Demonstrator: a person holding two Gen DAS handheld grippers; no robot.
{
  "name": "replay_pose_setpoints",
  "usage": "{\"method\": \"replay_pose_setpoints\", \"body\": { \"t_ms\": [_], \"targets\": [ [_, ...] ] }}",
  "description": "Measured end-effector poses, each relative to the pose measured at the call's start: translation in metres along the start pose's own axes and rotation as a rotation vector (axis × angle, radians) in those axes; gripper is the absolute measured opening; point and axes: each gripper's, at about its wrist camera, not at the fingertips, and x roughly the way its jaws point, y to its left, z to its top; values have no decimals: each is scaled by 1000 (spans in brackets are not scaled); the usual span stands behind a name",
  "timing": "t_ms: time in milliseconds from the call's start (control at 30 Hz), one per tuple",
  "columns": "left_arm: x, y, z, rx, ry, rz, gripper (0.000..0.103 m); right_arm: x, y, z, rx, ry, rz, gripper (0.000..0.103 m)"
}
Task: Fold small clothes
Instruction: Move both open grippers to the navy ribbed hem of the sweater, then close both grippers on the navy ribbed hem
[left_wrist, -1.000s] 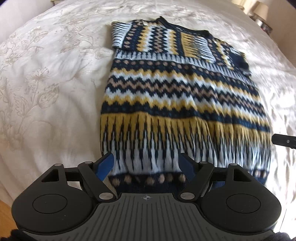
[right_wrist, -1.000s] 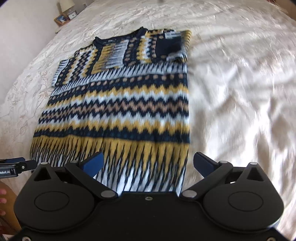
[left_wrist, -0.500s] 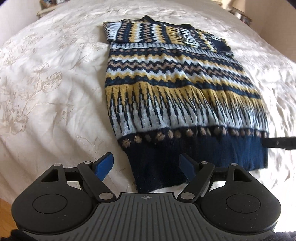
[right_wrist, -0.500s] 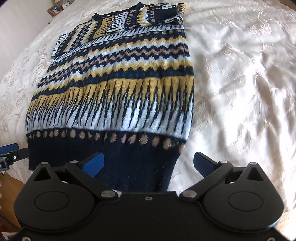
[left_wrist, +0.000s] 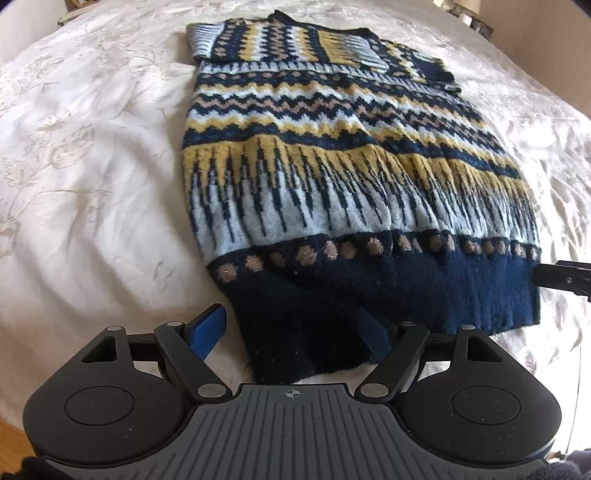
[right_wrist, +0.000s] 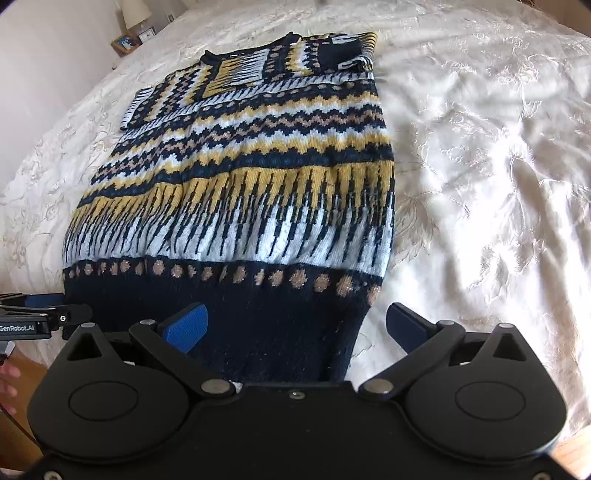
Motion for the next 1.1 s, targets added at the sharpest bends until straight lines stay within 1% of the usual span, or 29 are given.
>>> {"method": "replay_pose_setpoints", "body": {
  "t_ms": [100, 167, 333, 400, 467, 567, 667, 833, 867, 900, 967, 1000, 1033, 1067, 1100],
  "targets": [
    [13, 0, 1, -23, 42, -10, 77, 10, -4, 0, 1, 40, 9, 103],
    [19, 0, 0, -34, 55, -11, 78, 17, -6, 0, 7, 69, 16, 103],
    [30, -2, -1, -25, 78, -17, 91, 31, -11, 1, 20, 100, 26, 103],
    [32, -3, -1, -32, 82, -13, 91, 36, -14, 1, 31, 118, 34, 103],
    [34, -2, 0, -50, 90, -10, 91, 42, -17, 2, 48, 155, 45, 103],
    [35, -2, 2, -61, 92, -1, 91, 47, -19, 4, 44, 196, 51, 103],
    [32, -1, -2, -81, 68, 2, 87, 49, -17, 7, 31, 222, 49, 103],
    [25, 4, -6, -117, 50, 3, 76, 46, -18, 8, 57, 241, 84, 102],
    [23, 6, -6, -130, 46, -2, 74, 46, -19, 9, 55, 243, 96, 98],
    [23, 8, -6, -141, 44, -6, 71, 45, -19, 9, 51, 243, 111, 93],
    [20, 12, -6, -167, 38, -22, 58, 43, -20, 10, 56, 256, 146, 70],
    [19, 13, -7, -173, 33, -35, 46, 43, -21, 11, 62, 260, 152, 63],
    [17, 13, -6, -175, 32, -43, 31, 41, -22, 11, 69, 257, 156, 49],
    [15, 13, -6, -175, 33, -42, 22, 39, -23, 13, 78, 256, 161, 31],
    [12, 13, -5, -176, 30, -41, 13, 36, -26, 14, 92, 253, 164, 22]
  ]
}}
